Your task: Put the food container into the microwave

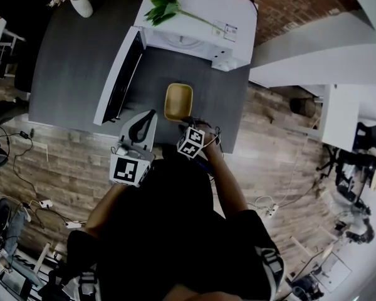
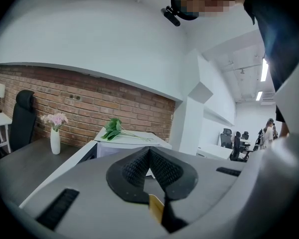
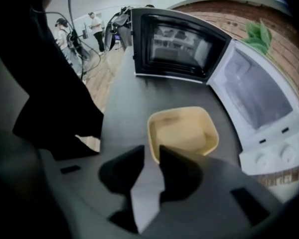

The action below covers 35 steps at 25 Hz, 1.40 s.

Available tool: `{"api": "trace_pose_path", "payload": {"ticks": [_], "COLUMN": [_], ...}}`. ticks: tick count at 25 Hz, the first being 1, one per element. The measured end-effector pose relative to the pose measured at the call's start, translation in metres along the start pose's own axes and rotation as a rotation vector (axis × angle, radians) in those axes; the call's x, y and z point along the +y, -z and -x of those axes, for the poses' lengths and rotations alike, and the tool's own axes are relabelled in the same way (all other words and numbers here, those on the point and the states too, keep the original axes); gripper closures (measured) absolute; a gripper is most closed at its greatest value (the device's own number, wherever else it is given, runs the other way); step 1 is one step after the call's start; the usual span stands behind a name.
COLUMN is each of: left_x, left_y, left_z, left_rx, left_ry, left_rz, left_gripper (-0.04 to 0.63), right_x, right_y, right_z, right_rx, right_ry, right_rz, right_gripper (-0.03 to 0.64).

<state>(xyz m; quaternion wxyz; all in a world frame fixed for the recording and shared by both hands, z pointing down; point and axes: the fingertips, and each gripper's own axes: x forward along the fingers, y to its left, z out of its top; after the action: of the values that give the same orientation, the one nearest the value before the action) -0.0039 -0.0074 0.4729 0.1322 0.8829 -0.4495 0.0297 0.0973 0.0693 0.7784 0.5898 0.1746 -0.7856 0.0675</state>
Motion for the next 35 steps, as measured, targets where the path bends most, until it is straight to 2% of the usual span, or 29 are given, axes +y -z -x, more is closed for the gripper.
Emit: {"api": "trace_pose_path", "payload": {"ticks": [22, 28, 35], "left_x": [0.003, 0.002, 0.005], "left_y": [0.002, 0.002, 0.000], "left_z": [0.006, 0.004, 0.000], "left_rx": [0.005, 0.002, -0.006], "left_ry": [-0.009, -0.004, -0.009], "left_rz": [-0.008, -0.013, -0.012], "left_gripper": [0.565, 0.563, 0.565], "right_x": [0.006, 0.000, 0.001], "right_y": [0.007, 0.007, 0.006], "right_z": [-0.039, -0.039, -0.037], "right_rx": [0.057, 0.076, 0.080], "right_ry": [-0.037, 0.006, -0.002], "right_rz": [0.083, 0.145, 0.173], "right_gripper": [0.505, 0.562, 0.575]}}
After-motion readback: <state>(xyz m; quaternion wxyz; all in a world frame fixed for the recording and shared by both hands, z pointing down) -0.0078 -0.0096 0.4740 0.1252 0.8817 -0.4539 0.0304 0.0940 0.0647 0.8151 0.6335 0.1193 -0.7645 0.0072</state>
